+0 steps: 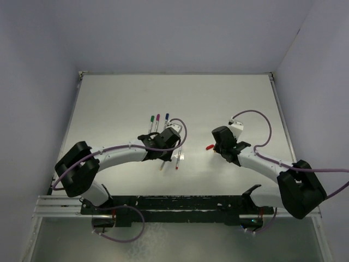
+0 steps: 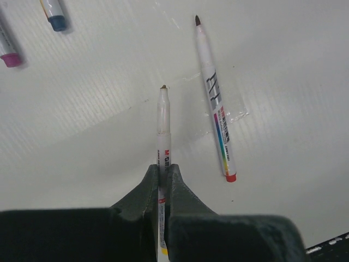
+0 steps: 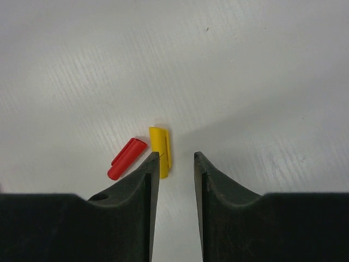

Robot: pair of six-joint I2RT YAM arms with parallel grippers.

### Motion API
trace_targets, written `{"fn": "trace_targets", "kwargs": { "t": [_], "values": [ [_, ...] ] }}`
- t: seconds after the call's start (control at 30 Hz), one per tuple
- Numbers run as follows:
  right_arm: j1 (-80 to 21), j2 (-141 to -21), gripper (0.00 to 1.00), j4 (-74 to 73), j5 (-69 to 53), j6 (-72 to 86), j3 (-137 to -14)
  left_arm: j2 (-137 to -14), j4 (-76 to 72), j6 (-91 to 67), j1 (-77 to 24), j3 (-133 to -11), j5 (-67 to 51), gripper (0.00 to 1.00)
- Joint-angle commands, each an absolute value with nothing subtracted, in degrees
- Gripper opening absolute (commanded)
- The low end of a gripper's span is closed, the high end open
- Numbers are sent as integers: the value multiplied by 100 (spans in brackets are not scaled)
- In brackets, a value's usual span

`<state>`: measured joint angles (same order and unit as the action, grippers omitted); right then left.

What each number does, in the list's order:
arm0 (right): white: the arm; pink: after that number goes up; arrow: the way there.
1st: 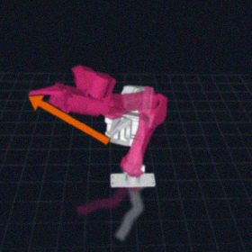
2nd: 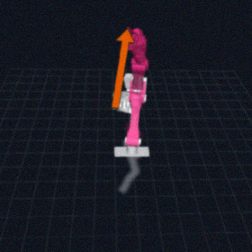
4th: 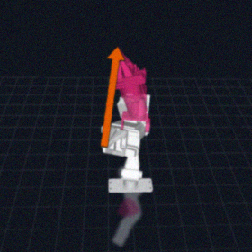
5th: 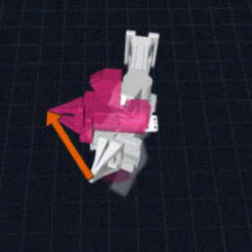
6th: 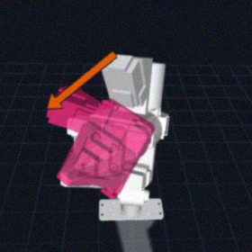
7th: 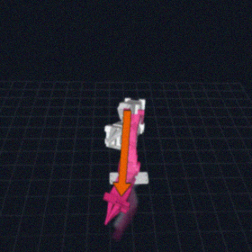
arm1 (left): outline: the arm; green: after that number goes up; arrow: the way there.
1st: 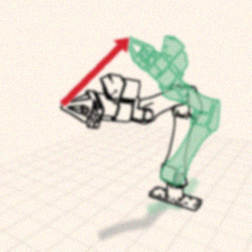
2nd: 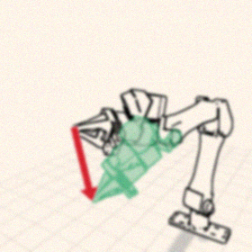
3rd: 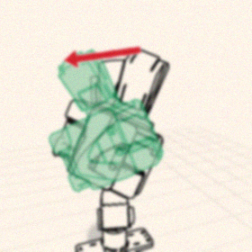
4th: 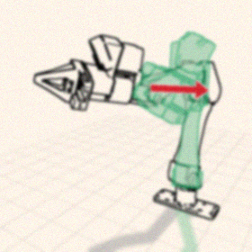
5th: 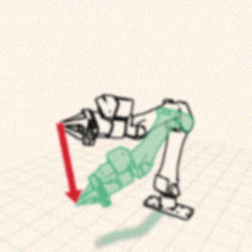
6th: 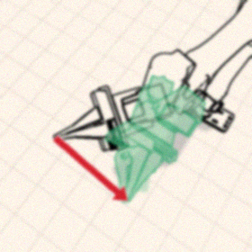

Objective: Insert the pens into the pen caps

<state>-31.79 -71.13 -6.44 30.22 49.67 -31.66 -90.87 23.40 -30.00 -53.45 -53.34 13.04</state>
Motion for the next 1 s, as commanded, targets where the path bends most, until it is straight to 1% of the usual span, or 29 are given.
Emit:
{"fn": "trace_targets", "kwargs": {
  "t": [0.0,0.17,0.47,0.97],
  "values": [
    [-3150,-7440,35,-827,2915,5063,-3503,-8577,2385,-3079,-5378,-5370,1331,0],
    [-3153,-7655,35,-589,2651,5032,-3522,-8517,2404,-3127,-5378,-5337,1345,0],
    [-3151,-7897,35,-602,2668,4979,-3621,-8564,2316,-3138,-5375,-5308,1317,0],
    [-3155,-8411,34,-920,3165,4895,-3967,-8630,2286,-3129,-5367,-5278,1307,0]
  ]
}}
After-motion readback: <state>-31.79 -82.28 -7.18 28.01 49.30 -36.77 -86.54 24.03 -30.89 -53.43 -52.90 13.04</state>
